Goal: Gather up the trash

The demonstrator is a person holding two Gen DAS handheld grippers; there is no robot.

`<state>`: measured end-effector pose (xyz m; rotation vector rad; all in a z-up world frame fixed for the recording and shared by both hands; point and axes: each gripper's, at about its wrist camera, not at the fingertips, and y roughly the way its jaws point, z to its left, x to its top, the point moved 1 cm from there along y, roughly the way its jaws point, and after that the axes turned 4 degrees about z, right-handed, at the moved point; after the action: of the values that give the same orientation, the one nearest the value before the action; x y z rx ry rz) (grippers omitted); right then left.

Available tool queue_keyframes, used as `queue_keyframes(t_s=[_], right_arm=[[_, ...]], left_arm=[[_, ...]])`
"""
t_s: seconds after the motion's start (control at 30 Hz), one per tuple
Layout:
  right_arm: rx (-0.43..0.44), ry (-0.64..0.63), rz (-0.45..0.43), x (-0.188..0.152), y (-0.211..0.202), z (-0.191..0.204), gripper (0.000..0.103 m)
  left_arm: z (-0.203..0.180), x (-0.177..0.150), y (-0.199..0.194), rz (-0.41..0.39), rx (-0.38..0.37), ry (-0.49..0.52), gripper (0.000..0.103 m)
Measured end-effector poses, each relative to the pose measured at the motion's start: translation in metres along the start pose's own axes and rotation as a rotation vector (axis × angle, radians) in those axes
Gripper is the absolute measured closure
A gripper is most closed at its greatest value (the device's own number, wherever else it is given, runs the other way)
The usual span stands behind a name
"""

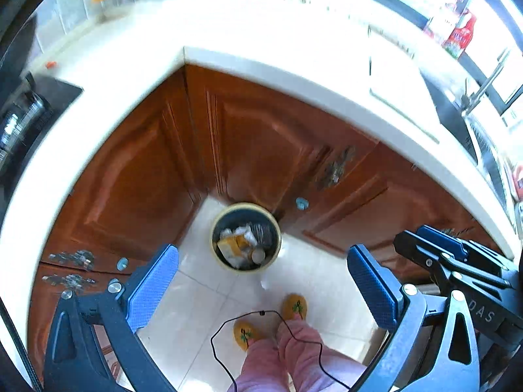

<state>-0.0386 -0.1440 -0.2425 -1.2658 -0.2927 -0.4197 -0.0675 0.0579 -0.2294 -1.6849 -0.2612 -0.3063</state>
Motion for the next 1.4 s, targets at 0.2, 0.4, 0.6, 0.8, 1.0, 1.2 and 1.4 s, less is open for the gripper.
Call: queue_keyframes(t_s=[0.2,0.4,0.6,0.8,1.0,1.2,1.4], right_arm=[[0.002,-0.03,-0.142,0.013,-0.066,0.014,0.058],[-0.022,-0.084,-0.3,0.023,-0.13,0.035,0.05],[0.005,-0.085,-0.37,0.038,-0.173,0.045,0.042],[0.027,-0.067,-0.438,0.04,-0.195,0.05,0.04],[-0.053,-0.083,-0.535,0.046,-0.21,0.054,0.04],[-0.081,-0.065,-0.58,0.059,-0.213,0.052,0.035],[-0.103,-0.056,-0.574,0.072,-0.208,0.05,0.034]], left_arm=[[-0.014,0.016,-0.069,-0.124,0.032,0.003,0.001],[-0.026,0.028,-0.129,-0.265,0.062,0.008,0.001],[-0.03,0.041,-0.175,-0.369,0.074,-0.037,0.001],[-0.04,0.046,-0.2,-0.447,0.113,-0.024,0.001],[-0.045,0.062,-0.207,-0.479,0.111,-0.007,0.001],[-0.052,0.078,-0.211,-0.515,0.131,0.012,0.001],[-0.052,0.093,-0.203,-0.503,0.138,0.018,0.001]])
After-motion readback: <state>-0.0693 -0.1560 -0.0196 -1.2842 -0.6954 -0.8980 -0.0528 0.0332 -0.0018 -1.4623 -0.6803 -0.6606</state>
